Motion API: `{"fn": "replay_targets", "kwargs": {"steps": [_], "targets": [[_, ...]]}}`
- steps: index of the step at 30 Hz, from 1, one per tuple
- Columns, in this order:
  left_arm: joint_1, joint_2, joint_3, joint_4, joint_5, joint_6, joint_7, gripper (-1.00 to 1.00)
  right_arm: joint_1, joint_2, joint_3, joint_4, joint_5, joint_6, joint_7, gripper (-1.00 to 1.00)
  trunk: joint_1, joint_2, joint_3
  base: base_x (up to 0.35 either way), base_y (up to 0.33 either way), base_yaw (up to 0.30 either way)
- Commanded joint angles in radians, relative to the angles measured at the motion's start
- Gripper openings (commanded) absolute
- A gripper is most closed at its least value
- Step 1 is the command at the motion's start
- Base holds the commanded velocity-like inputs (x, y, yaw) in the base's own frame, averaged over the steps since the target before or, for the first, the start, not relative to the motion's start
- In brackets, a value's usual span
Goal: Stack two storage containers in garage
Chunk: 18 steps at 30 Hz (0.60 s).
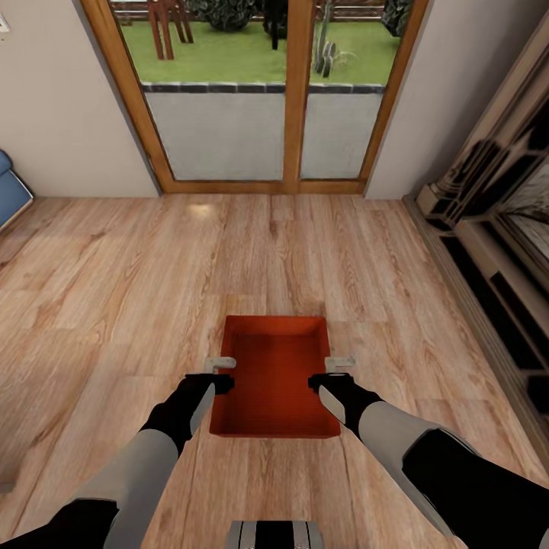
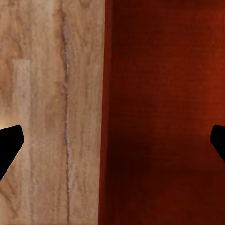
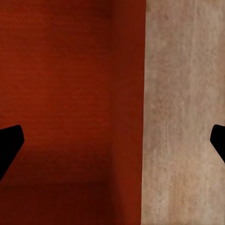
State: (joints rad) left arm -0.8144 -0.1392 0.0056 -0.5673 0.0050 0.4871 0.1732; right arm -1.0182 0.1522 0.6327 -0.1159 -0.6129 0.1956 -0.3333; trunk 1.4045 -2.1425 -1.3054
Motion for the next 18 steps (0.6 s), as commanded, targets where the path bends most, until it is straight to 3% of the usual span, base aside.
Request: {"fn": "replay_targets", "kwargs": {"steps": [1, 4, 12, 15, 18], "targets": [[0.000, 0.000, 0.001, -0.002, 0.001, 0.005, 0.003, 1.00, 0.000, -0.001, 0.009, -0.002, -0.005, 0.007, -0.006, 1.00, 0.004, -0.008, -0.004, 0.000, 0.000, 0.000], [0.000, 0.000, 0.001, -0.002, 0.001, 0.005, 0.003, 1.00, 0.000, -0.002, 0.009, -0.002, -0.005, 0.007, -0.006, 1.00, 0.015, -0.029, -0.013, 0.000, 0.000, 0.000], [0.000, 0.000, 0.001, -0.002, 0.001, 0.004, 0.003, 1.00, 0.000, -0.005, 0.009, -0.002, -0.005, 0.007, -0.006, 1.00, 0.015, -0.029, -0.013, 0.000, 0.000, 0.000], [0.000, 0.000, 0.001, -0.002, 0.001, 0.004, 0.003, 1.00, 0.000, -0.029, 0.008, -0.002, -0.006, 0.007, -0.005, 1.00, 0.015, -0.029, -0.013, 0.000, 0.000, 0.000], [0.000, 0.000, 0.001, -0.002, 0.001, 0.004, 0.003, 1.00, 0.000, -0.035, 0.008, -0.002, -0.007, 0.007, -0.001, 1.00, 0.015, -0.029, -0.013, 0.000, 0.000, 0.000]]}}
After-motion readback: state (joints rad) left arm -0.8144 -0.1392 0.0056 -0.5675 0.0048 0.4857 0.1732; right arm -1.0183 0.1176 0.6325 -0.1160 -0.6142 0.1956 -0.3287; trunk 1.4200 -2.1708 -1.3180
